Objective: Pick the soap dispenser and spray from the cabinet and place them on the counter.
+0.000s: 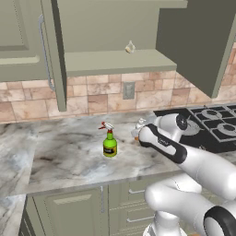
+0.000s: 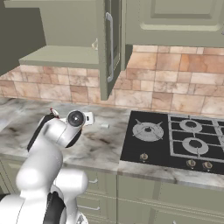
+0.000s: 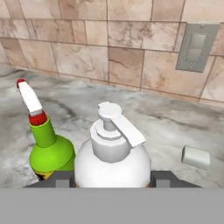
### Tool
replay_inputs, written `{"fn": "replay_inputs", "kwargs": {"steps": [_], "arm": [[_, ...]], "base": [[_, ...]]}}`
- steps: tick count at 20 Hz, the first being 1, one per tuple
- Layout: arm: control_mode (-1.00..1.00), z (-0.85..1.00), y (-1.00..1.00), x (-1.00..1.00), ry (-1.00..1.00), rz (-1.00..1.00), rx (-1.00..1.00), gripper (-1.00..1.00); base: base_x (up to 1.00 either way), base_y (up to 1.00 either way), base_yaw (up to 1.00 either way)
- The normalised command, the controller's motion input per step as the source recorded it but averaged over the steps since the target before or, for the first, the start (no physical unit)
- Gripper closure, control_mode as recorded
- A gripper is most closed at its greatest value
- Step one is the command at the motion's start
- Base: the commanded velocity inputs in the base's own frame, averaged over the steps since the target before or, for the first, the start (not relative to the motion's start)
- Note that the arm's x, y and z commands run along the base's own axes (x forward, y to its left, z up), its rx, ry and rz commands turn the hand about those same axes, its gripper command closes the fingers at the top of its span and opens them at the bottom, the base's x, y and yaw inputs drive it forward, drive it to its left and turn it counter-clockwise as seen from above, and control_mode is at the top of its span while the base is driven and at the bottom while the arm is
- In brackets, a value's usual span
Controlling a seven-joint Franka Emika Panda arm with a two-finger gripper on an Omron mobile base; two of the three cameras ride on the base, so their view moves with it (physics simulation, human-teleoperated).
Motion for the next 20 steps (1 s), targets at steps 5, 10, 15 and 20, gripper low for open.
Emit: {"fn": "replay_inputs", "kwargs": {"steps": [5, 10, 15, 20], "arm": [[-1.0, -0.27, 0.01, 0.0, -0.01, 0.0, -0.02, 1.0], [-1.0, -0.29, 0.02, 0.0, -0.01, 0.0, -0.02, 1.0], [-1.0, -0.29, 0.0, 0.0, -0.02, 0.0, 0.0, 1.0], [-1.0, -0.28, 0.0, 0.0, -0.03, 0.0, 0.0, 1.0]], "base": [[0.0, 0.0, 0.0], [0.0, 0.0, 0.0], [0.0, 0.0, 0.0], [0.0, 0.0, 0.0]]}}
